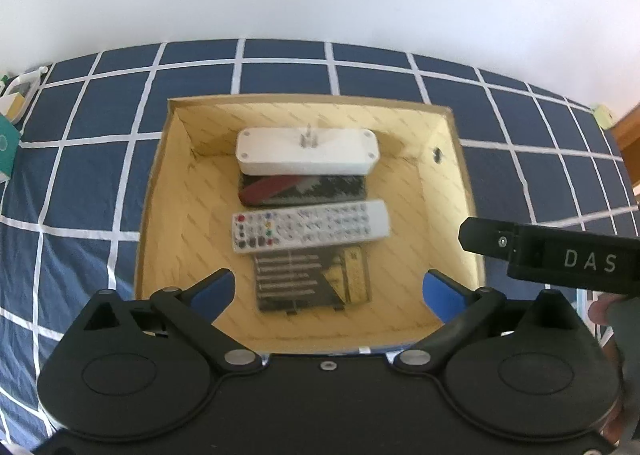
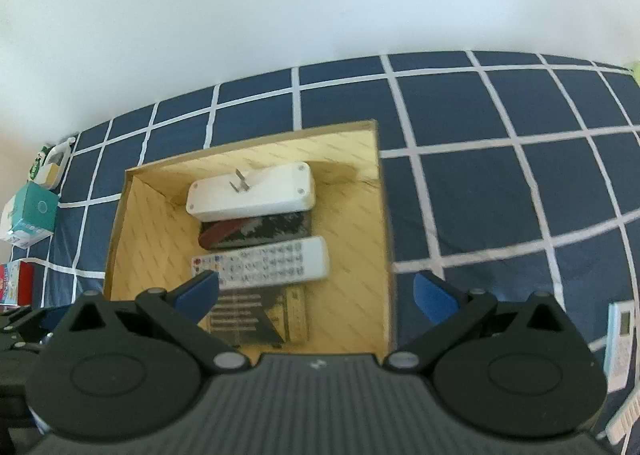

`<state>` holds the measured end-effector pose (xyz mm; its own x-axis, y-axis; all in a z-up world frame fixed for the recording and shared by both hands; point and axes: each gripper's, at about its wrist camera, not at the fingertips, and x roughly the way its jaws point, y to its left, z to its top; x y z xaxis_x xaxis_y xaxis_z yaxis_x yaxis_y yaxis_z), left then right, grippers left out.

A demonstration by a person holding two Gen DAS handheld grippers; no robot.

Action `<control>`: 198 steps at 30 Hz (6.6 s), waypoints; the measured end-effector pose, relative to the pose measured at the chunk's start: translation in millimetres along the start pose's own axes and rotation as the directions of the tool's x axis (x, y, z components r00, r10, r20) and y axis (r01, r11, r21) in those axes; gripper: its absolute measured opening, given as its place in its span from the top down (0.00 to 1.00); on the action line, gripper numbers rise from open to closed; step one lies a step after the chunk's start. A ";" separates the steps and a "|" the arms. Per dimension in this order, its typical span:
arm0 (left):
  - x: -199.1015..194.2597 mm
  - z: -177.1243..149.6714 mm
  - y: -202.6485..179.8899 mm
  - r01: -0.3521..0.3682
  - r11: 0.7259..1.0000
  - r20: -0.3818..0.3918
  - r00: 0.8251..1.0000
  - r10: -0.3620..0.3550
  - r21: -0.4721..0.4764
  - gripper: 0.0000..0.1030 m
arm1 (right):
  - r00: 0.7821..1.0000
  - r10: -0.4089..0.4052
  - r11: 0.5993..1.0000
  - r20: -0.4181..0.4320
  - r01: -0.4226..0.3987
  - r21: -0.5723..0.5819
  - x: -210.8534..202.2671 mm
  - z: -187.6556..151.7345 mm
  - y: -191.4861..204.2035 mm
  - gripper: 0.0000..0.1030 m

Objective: Organize objects
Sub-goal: 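Open the right gripper to release the plate and lift away, then move the right gripper to the white air-conditioner remote on the sheet, then close the right gripper on the white air-conditioner remote, then lift and carry the remote with the right gripper toward the box, then lower the remote into the box beside the white plate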

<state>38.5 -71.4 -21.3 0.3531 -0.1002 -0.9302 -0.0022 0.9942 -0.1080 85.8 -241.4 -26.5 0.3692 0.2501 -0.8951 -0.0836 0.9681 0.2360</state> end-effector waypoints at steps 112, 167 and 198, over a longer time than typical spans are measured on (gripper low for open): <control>155.8 -231.4 -435.6 0.000 0.874 -0.159 0.983 -0.088 -0.486 0.22 | 0.898 0.016 0.892 -0.439 -0.211 -0.400 15.2 -142.1 -443.3 0.20; 46.2 -101.7 -264.0 -0.012 0.952 -0.017 1.000 0.007 -0.305 0.32 | 0.955 0.172 0.914 -0.243 -0.247 -0.322 -32.3 -45.3 -253.6 0.29; 8.5 -25.6 -31.7 0.045 0.994 -0.019 0.999 -0.047 -0.098 0.32 | 0.981 0.149 0.976 -0.124 -0.166 -0.140 -3.2 -24.7 -12.1 0.29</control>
<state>17.6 -104.8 -34.8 0.3346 -0.1474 -0.9308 -0.0782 0.9799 -0.1833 62.8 -253.6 -35.8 0.2349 0.3908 -0.8900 -0.2719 0.9055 0.3259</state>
